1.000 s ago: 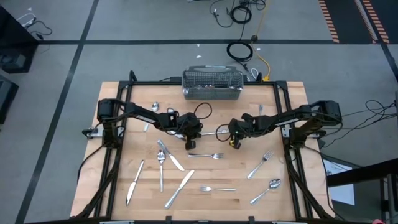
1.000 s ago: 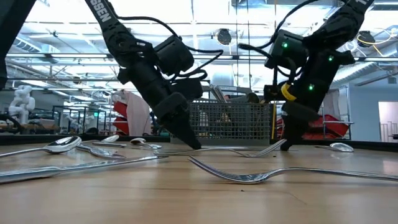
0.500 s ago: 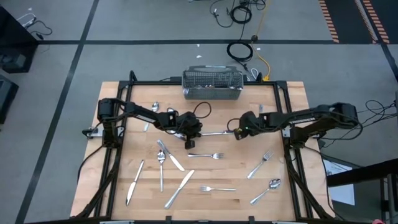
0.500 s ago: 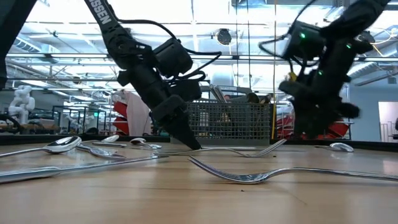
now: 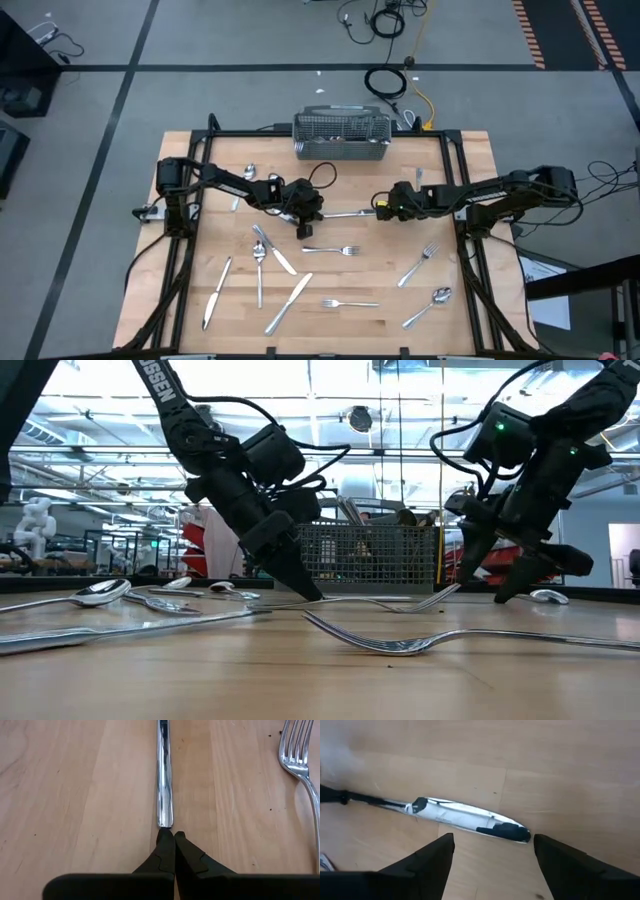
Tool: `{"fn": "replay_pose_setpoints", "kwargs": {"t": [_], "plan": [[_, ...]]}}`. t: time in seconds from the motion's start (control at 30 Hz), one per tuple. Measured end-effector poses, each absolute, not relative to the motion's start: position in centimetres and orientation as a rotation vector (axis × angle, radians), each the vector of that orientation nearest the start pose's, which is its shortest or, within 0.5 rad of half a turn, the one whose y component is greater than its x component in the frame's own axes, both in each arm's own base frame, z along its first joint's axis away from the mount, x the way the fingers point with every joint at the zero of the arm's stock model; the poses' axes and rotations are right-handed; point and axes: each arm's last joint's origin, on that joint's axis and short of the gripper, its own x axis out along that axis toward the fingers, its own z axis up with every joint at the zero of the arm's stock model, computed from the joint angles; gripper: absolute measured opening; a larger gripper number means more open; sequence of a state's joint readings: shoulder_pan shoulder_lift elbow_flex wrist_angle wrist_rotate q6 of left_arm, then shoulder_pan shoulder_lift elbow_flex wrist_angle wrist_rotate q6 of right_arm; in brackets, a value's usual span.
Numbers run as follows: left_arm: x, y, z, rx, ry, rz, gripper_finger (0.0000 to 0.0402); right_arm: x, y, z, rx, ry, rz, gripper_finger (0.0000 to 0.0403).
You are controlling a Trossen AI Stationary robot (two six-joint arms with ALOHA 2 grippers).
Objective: Sort silverware
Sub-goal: Put the silver table knife into the silverware organizer
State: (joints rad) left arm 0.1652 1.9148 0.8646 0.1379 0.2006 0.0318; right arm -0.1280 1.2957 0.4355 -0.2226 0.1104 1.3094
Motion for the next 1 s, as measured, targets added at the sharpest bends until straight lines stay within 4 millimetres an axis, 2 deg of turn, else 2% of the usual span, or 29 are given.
{"fn": "replay_pose_setpoints", "kwargs": {"t": [0.47,0.9,1.0], "plan": [[33.7,5.8,9.3,-0.157,0.890,-0.064,0.0000,19.4,-4.0,12.5,1.274,0.746,-0.965,0.0267],[34.0,6.0,8.3,-0.203,0.871,-0.089,0.0000,20.2,-4.6,11.9,1.239,0.715,-0.931,0.0266],[34.0,6.0,8.3,-0.202,0.867,-0.089,0.0000,20.2,-4.6,11.9,1.210,0.729,-0.919,0.0248]]}}
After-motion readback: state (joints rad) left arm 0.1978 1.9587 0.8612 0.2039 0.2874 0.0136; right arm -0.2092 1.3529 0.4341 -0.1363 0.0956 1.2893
